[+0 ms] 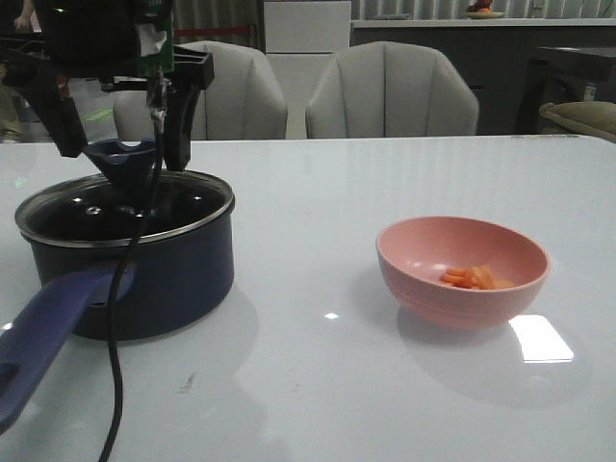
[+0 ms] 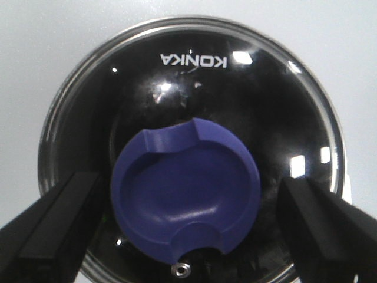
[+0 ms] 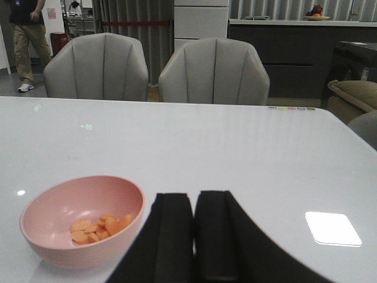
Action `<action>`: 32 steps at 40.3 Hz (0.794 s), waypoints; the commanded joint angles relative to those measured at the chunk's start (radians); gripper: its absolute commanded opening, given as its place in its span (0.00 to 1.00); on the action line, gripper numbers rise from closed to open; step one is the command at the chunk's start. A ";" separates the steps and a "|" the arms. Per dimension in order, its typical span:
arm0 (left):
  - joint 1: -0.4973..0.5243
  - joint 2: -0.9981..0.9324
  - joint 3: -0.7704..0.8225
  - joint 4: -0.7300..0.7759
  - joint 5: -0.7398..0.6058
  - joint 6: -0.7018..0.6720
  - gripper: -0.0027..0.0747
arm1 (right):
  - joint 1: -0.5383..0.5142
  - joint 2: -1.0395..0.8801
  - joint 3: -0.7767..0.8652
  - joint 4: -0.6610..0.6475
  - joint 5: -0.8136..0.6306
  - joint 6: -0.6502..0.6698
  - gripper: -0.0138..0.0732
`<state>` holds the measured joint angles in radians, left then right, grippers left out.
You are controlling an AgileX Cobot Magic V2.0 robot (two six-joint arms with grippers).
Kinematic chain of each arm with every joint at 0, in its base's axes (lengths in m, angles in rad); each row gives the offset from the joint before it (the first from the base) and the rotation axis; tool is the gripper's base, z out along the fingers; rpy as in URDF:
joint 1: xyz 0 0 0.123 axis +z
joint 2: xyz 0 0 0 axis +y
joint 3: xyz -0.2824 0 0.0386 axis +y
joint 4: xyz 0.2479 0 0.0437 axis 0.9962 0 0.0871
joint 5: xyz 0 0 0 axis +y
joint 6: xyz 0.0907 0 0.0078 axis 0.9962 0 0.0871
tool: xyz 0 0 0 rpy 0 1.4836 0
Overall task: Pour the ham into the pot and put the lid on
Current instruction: 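Lower the left gripper onto the purple lid knob and grasp it, then lift the glass lid off the pot with the left gripper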
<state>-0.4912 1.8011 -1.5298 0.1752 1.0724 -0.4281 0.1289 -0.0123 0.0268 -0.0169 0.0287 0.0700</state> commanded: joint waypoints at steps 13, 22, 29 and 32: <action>-0.005 -0.004 -0.042 -0.016 -0.017 -0.012 0.46 | -0.002 -0.018 -0.005 -0.012 -0.085 0.004 0.34; -0.005 -0.023 -0.042 -0.003 -0.019 -0.012 0.42 | -0.002 -0.018 -0.005 -0.012 -0.085 0.004 0.34; -0.005 -0.066 -0.042 0.036 -0.017 -0.005 0.42 | -0.002 -0.018 -0.005 -0.012 -0.085 0.004 0.34; -0.005 -0.093 -0.042 0.061 -0.017 -0.005 0.42 | -0.002 -0.018 -0.005 -0.012 -0.085 0.004 0.34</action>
<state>-0.4912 1.8023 -1.5405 0.1874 1.0817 -0.4288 0.1289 -0.0123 0.0268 -0.0169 0.0287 0.0700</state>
